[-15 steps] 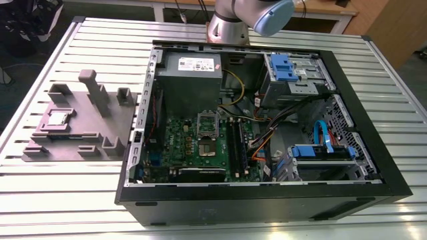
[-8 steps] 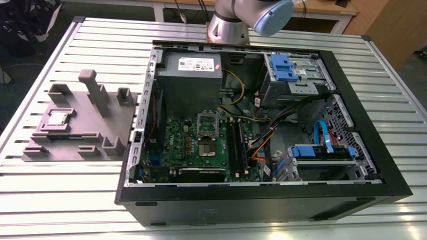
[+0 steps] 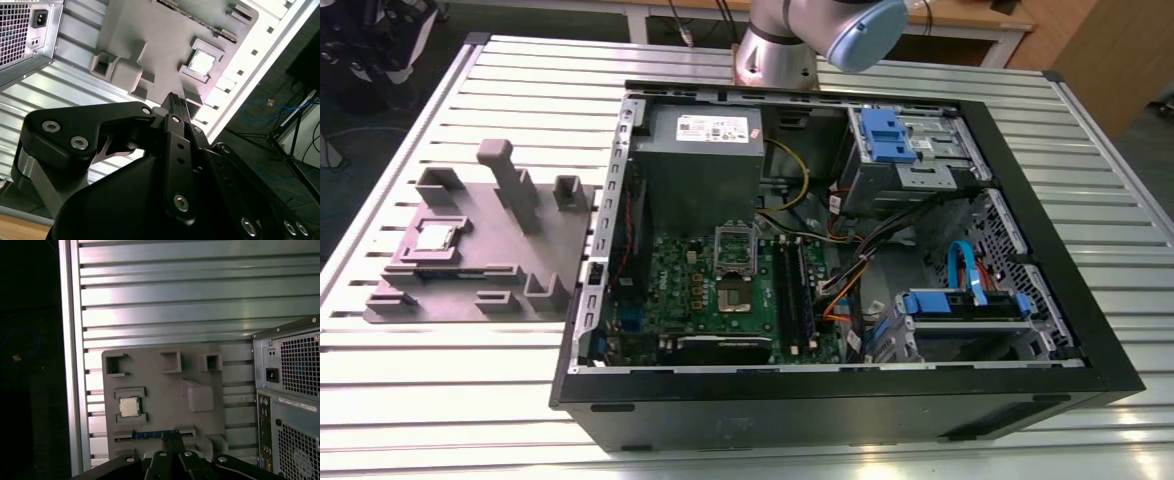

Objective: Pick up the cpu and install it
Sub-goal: 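Reach for the cpu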

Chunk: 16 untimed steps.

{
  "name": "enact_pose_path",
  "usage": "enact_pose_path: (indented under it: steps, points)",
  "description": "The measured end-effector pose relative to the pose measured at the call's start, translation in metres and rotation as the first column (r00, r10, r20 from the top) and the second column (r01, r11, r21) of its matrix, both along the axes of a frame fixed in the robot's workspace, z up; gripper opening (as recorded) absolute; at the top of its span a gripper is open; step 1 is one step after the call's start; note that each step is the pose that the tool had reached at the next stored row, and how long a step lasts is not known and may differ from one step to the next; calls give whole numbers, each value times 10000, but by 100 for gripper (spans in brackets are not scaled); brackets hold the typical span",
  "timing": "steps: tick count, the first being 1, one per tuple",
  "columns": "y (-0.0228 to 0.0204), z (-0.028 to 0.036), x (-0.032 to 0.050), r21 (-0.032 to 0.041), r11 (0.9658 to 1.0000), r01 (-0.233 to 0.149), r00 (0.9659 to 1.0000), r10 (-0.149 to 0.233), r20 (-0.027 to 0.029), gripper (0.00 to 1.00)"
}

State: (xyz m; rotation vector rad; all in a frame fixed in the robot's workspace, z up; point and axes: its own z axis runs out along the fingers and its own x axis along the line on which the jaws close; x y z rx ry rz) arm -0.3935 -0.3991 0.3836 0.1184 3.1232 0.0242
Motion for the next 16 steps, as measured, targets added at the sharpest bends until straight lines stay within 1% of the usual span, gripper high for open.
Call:
enact_pose_path:
  steps: [8,16]
  points:
    - [0,-14,-13,0,10000,0,10000,0,0,11]
    - [0,-54,-17,0,10000,1,10000,-1,-1,11]
